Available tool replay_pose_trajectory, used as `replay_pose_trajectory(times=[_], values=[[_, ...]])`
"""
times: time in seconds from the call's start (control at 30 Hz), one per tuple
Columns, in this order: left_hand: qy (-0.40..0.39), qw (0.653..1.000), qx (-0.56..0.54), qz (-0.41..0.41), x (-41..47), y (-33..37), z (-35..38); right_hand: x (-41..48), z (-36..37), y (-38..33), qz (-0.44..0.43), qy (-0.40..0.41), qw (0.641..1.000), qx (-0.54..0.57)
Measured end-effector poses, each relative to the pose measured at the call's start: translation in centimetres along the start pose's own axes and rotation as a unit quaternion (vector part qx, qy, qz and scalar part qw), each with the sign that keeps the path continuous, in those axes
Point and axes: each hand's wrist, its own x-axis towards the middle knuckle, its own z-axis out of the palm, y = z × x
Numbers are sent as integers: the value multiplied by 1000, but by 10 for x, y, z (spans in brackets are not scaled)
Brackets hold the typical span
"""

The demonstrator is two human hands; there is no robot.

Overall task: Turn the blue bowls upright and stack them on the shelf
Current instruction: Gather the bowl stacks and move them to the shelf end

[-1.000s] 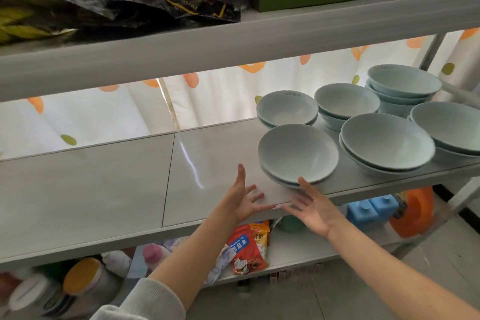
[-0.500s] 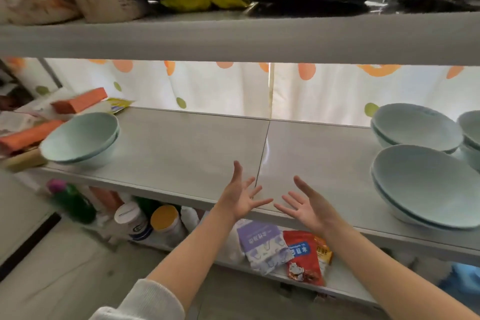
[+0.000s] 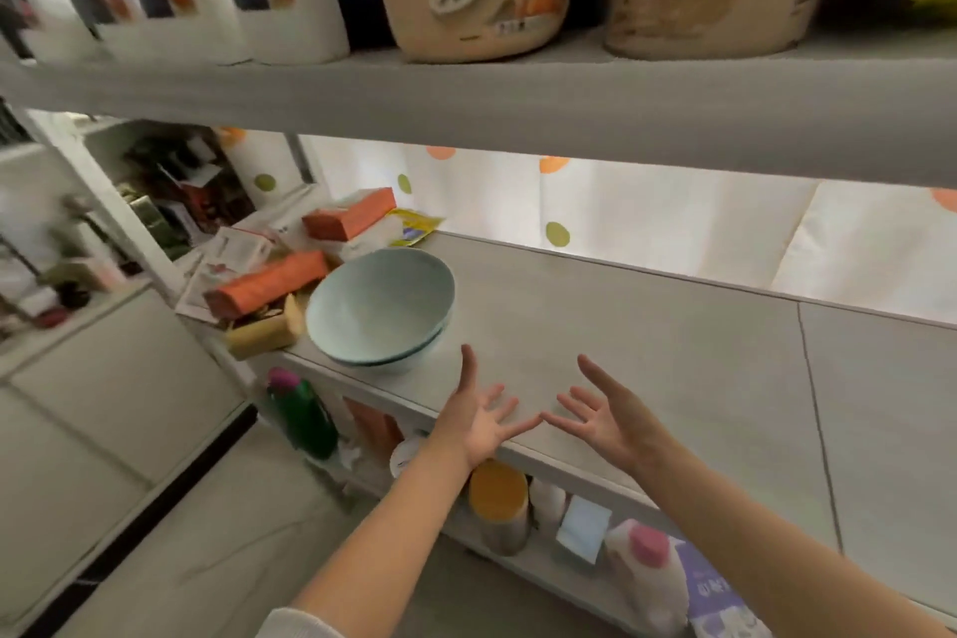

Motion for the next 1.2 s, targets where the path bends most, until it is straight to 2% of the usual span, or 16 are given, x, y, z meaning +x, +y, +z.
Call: replay_pose_trajectory(times=[0.13, 0.33, 0.47, 0.63, 0.9, 1.03, 1.2], values=[[43, 999, -15, 24, 4, 69, -52, 50, 72, 37, 17, -23, 999, -14], [40, 999, 14, 23, 3, 120, -104, 107, 135, 72, 36, -70, 993, -84], [50, 997, 29, 53, 6, 150, -130, 120, 150, 77, 13, -75, 985, -156], [5, 996, 40, 77, 8, 176, -129, 128, 153, 77, 12, -70, 983, -171], [-38, 996, 52, 56, 20, 156, -100, 106, 128, 56, -18, -46, 988, -145], [-59, 995, 77, 18, 33, 122, -60, 74, 87, 23, -58, -21, 991, -120], [-123, 986, 105, -35, 33, 52, 19, 6, 14, -29, -125, 46, 987, -87]])
